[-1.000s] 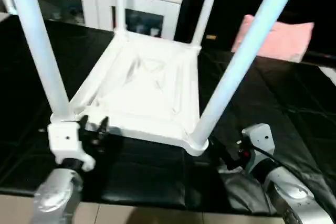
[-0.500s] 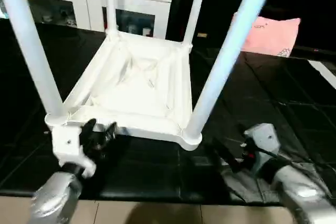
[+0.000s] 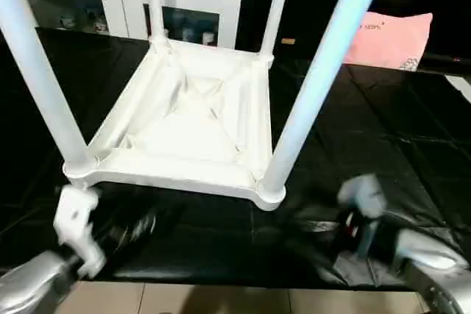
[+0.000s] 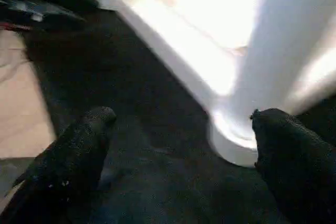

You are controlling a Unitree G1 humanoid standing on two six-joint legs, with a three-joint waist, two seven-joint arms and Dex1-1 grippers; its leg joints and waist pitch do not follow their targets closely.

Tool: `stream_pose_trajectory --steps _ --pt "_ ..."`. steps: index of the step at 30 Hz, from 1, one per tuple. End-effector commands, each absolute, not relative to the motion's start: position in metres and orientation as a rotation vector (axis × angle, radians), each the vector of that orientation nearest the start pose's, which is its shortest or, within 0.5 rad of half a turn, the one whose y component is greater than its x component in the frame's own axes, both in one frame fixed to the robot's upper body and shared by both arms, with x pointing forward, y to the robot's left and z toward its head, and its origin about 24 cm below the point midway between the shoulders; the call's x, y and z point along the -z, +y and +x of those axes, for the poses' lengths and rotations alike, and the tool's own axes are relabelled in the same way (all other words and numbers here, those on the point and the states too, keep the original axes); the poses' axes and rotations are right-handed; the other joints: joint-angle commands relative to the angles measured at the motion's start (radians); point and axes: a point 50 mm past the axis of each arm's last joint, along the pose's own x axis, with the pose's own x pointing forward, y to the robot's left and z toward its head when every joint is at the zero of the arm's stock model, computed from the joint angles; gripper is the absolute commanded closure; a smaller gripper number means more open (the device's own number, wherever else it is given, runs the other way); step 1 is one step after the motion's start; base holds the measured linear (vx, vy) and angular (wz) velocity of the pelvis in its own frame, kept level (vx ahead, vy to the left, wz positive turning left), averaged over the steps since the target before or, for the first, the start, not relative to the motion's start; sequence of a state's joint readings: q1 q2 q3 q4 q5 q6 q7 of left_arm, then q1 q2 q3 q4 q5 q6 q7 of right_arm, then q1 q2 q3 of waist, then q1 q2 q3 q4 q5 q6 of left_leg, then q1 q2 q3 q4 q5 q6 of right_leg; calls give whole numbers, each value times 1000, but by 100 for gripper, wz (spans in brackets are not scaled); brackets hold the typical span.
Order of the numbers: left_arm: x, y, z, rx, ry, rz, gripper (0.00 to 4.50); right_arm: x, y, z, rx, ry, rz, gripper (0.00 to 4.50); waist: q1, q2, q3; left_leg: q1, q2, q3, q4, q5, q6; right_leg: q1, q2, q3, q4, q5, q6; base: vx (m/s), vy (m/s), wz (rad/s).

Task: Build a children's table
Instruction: Move to table, then flip table

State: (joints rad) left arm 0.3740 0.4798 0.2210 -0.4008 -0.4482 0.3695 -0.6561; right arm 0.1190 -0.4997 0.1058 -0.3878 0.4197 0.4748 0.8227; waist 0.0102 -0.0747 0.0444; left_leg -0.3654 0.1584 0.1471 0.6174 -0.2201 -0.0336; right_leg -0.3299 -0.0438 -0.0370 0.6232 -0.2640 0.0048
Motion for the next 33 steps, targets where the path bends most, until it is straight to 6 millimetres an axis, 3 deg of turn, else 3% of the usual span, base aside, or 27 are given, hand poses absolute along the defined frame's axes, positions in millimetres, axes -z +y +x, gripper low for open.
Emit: stream_pose_trajectory --steps 1,2,3,8,12,16,22,23,24,27,30,32,33 --pt "-73 240 167 522 271 2 3 -69 -154 200 -1068 315 15 0 7 15 -21 15 81 -30 -102 -239 8 2 -100 54 -78 -121 -201 0 0 0" --pt "-74 244 166 502 266 2 3 -69 -152 203 -1067 308 23 0 8 5 -20 14 82 -29 -103 -236 10 3 -100 54 -81 -125 -196 0 0 0" --pt "-74 244 166 502 266 2 3 -69 -152 203 -1067 308 23 0 12 15 -19 17 82 -30 -105 -240 3 -2 -100 54 -78 -131 -196 0 0 0" --pt "-79 266 167 357 233 37 3 -73 -143 219 -1007 225 82 0 20 12 -17 23 81 -28 -109 -301 -40 -13 -99 55 -81 -170 -180 0 0 0" --pt "-87 292 177 108 132 51 3 -74 -137 229 -913 181 129 0 25 12 -21 25 82 -29 -110 -281 -56 -8 -96 55 -76 -111 -171 0 0 0" --pt "-92 297 181 33 76 52 3 -72 -139 232 -844 173 133 0 28 13 -22 22 81 -29 -110 -261 -58 -4 -100 55 -74 -73 -171 0 0 0" --pt "-94 273 196 106 37 24 3 -66 -158 238 -618 174 154 0 35 11 -23 27 82 -26 -111 -281 -77 -8 -100 57 -76 -115 -163 0 0 0" --pt "-93 266 199 134 42 27 3 -65 -163 238 -572 172 155 0 37 17 -24 25 81 -27 -112 -272 -81 -5 -98 57 -74 -97 -157 0 0 0" --pt "-90 252 208 166 40 28 3 -63 -174 237 -483 166 150 0 41 30 -25 27 83 -27 -112 -260 -85 -8 -99 57 -71 -68 -151 0 0 0" --pt "-87 247 218 146 37 32 3 -61 -183 238 -405 161 141 0 47 21 -29 27 79 -22 -108 -238 -88 -3 -96 56 -69 -17 -145 0 0 0" --pt "-85 245 230 104 24 -1 3 -60 -188 241 -364 158 129 0 44 21 -32 19 75 -22 -104 -189 -72 7 -98 56 -66 20 -150 0 0 0" --pt "-85 241 233 117 21 -6 3 -61 -186 241 -380 156 131 0 43 21 -31 17 75 -22 -104 -184 -64 10 -101 57 -68 10 -154 0 0 0" --pt "-86 232 238 173 18 -24 3 -63 -175 239 -460 159 140 0 40 19 -33 17 77 -22 -102 -174 -57 11 -100 56 -67 16 -157 0 0 0"
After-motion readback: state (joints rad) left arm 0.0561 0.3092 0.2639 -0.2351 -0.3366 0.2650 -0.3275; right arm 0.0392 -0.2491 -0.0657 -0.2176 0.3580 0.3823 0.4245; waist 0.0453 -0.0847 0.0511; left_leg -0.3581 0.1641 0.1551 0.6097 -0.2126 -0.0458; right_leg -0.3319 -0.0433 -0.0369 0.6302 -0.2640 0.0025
